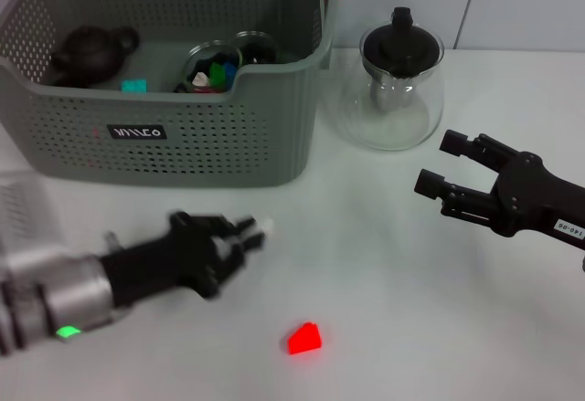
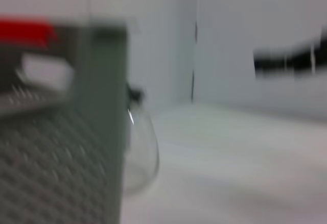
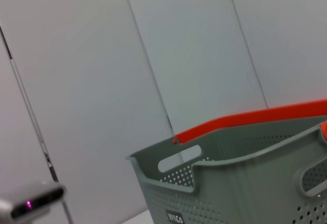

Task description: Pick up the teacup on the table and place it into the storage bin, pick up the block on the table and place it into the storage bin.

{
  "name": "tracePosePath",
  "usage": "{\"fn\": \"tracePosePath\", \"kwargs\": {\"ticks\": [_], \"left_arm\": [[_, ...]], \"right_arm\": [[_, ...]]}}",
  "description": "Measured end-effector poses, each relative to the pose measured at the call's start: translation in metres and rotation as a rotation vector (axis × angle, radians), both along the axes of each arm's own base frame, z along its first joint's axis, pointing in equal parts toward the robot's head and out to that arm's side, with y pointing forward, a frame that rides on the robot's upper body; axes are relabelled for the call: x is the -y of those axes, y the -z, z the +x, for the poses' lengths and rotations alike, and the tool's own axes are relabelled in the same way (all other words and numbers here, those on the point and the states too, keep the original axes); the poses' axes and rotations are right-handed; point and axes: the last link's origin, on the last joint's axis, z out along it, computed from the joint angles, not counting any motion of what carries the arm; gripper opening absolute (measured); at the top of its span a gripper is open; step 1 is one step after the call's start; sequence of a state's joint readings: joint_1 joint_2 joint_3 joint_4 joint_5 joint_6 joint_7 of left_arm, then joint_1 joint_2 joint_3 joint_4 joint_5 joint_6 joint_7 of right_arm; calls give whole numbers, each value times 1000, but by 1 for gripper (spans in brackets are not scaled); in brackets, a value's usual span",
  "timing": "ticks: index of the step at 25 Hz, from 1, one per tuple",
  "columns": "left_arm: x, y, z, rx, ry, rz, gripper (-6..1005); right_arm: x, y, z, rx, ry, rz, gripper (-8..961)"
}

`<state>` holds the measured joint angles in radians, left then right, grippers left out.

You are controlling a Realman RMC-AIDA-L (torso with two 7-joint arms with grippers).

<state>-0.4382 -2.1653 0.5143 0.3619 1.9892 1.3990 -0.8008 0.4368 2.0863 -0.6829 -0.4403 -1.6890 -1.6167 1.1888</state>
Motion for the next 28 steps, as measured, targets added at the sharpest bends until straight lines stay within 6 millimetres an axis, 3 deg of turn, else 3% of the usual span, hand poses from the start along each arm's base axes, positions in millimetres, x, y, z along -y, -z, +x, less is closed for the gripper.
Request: {"fn": "tracePosePath", "kwargs": {"ticks": [2, 9, 12, 14, 16, 17, 18, 19, 24, 28], "left_arm": [[-1, -24, 2, 70, -7, 16, 158], [-6, -144, 6, 479, -3, 267, 160], [-22, -179, 15, 597, -11, 304, 155], [-38, -191, 23, 644, -49, 278, 149], [-63, -197, 34, 652, -97, 232, 144], [-63, -197, 34, 652, -97, 232, 125], [-91, -192, 44, 544, -166, 186, 106], [-105, -186, 49, 467, -200, 165, 86], [-134, -165, 64, 289, -256, 160, 59], [-135, -157, 78, 270, -217, 178, 74]], "right_arm": [[0, -1, 0, -2, 2, 4, 944], [-1, 0, -1, -3, 1, 3, 944], [-2, 1, -1, -1, 3, 4, 944], [-2, 2, -2, -1, 3, 4, 944], [-2, 3, -2, -3, 3, 3, 944], [-2, 3, -2, -3, 3, 3, 944], [-2, 3, -3, -3, 3, 2, 944], [-2, 3, -3, -3, 3, 1, 944], [-2, 4, -3, -1, 1, -1, 944], [-1, 3, -2, -1, 0, 1, 944]]}}
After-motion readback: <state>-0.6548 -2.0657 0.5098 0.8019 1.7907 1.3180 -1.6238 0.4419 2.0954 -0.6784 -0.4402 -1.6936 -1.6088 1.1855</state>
